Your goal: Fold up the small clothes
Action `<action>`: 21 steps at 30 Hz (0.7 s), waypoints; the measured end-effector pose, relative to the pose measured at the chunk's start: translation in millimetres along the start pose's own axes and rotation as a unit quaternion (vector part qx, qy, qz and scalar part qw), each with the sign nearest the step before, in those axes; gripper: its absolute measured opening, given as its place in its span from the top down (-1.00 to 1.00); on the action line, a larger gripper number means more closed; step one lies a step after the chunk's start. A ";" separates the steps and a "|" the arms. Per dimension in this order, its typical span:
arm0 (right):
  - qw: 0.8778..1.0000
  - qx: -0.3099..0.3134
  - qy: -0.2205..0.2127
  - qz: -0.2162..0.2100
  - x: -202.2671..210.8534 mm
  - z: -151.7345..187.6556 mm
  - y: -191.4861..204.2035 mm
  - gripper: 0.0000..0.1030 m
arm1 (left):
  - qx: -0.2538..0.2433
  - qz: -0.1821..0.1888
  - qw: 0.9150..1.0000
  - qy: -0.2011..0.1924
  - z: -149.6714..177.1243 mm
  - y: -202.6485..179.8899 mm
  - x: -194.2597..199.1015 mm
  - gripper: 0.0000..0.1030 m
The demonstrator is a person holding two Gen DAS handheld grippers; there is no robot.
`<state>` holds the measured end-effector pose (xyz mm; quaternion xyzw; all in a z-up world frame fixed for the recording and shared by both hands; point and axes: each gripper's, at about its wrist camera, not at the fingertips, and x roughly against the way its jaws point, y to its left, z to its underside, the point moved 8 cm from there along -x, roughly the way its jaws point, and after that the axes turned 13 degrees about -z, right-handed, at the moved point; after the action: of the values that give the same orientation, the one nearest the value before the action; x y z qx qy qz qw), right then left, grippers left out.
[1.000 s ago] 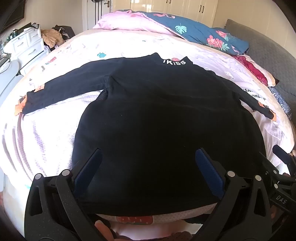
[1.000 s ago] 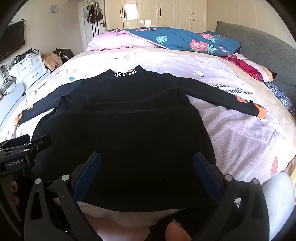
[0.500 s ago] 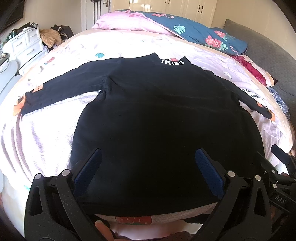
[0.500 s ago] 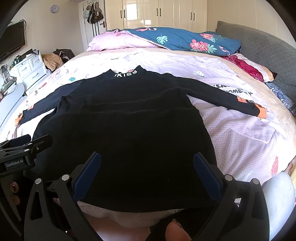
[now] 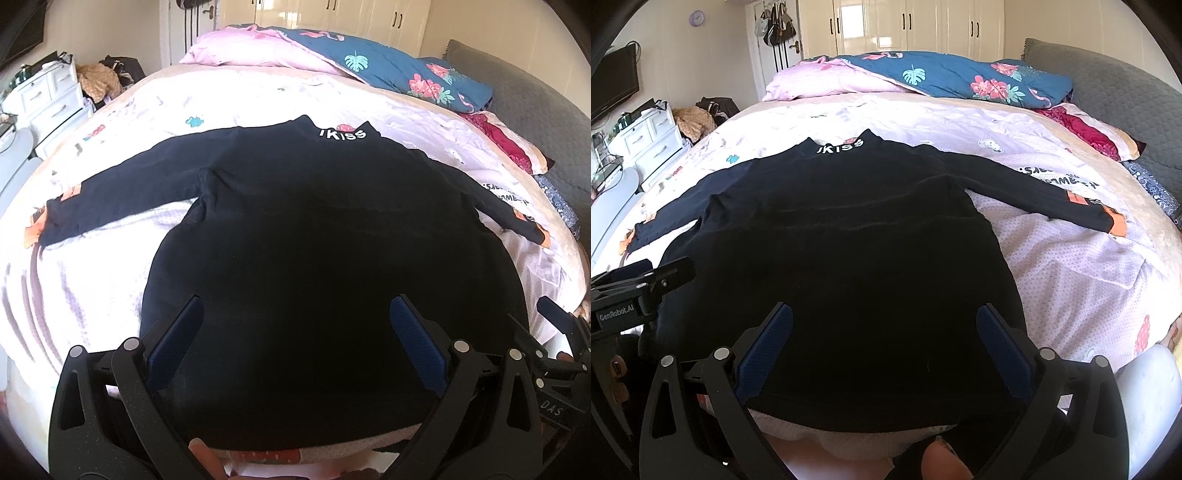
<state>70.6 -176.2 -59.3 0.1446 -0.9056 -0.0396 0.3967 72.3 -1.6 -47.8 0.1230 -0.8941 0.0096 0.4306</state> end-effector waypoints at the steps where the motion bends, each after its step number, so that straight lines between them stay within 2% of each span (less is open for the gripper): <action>1: 1.000 -0.002 0.002 0.001 -1.3 -2.3 -0.5 -0.92 | -0.001 -0.002 1.000 0.001 -2.0 -0.6 -1.5 -0.84; 13: 0.998 -0.017 -0.051 0.012 -10.0 -62.7 -20.2 -0.92 | -0.001 -0.012 1.000 0.012 -43.6 -8.4 -25.0 -0.84; 16: 0.998 -0.019 -0.043 0.029 -15.8 -76.5 -28.1 -0.92 | 0.000 -0.013 1.000 0.013 -56.8 -12.0 -30.1 -0.84; 21: 0.998 -0.039 -0.044 0.032 -23.4 -98.1 -39.9 -0.92 | 0.009 -0.001 1.000 0.018 -77.5 -17.4 -39.5 -0.84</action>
<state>166.5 -203.3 -16.4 0.0981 -0.9242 -0.0687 0.3627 159.5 -0.6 -31.1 0.1273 -0.8861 0.0191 0.4452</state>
